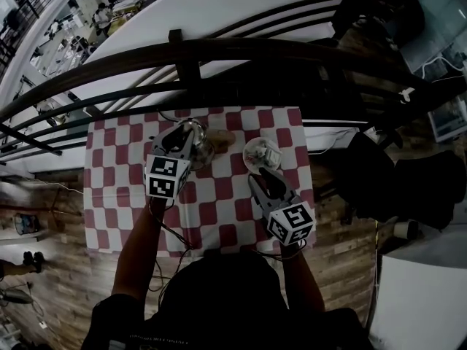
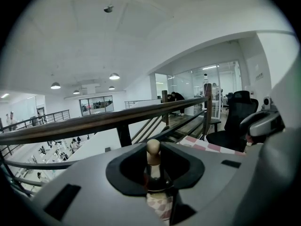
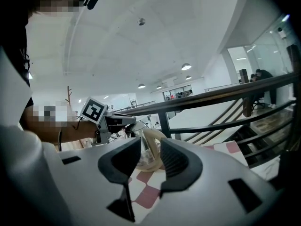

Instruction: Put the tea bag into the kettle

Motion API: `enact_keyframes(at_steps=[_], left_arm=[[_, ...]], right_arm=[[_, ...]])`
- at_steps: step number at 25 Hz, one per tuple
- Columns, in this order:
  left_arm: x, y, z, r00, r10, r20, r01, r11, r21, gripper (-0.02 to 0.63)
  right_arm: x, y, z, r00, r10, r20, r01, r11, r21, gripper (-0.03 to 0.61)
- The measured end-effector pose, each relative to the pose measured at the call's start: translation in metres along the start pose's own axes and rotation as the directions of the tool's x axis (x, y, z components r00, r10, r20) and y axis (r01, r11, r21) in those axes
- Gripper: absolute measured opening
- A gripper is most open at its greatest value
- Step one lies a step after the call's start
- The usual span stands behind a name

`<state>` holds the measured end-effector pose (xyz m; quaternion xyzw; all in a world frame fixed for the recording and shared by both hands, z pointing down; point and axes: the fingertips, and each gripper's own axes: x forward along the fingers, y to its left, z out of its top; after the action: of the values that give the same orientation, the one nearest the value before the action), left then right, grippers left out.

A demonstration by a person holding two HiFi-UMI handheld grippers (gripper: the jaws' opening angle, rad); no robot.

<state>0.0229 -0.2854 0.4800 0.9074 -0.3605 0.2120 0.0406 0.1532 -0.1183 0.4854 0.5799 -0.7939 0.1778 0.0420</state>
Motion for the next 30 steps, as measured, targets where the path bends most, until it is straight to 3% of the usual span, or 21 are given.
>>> enact_keyframes(at_steps=[3,6,12,15,20,30], left_arm=[[0.000,-0.002,-0.006,1.000,0.001,-0.008,-0.001,1.000,-0.002,0.095],[0.003,-0.002,-0.012,1.000,0.006,-0.017,-0.006,1.000,0.002,0.095],[0.004,-0.002,-0.021,0.999,0.011,-0.036,-0.012,1.000,-0.001,0.095],[0.007,-0.002,-0.020,0.999,0.010,-0.031,-0.010,1.000,-0.006,0.095],[0.015,0.001,-0.017,1.000,0.001,-0.018,0.000,1.000,0.011,0.095],[0.027,0.006,-0.017,1.000,-0.018,-0.007,0.018,1.000,-0.002,0.095]], right_arm=[[0.015,0.001,0.001,1.000,0.013,-0.007,-0.013,0.999,-0.036,0.126],[0.047,0.005,-0.002,0.999,0.025,-0.042,-0.030,0.989,-0.145,0.126],[0.105,0.000,-0.025,0.987,-0.031,-0.159,-0.037,0.913,-0.406,0.127],[0.123,-0.009,-0.043,0.972,-0.060,-0.228,-0.047,0.900,-0.433,0.165],[0.150,-0.031,-0.041,0.966,-0.143,-0.216,0.017,0.867,-0.498,0.193],[0.194,-0.038,-0.053,0.948,-0.160,-0.275,-0.016,0.839,-0.543,0.198]])
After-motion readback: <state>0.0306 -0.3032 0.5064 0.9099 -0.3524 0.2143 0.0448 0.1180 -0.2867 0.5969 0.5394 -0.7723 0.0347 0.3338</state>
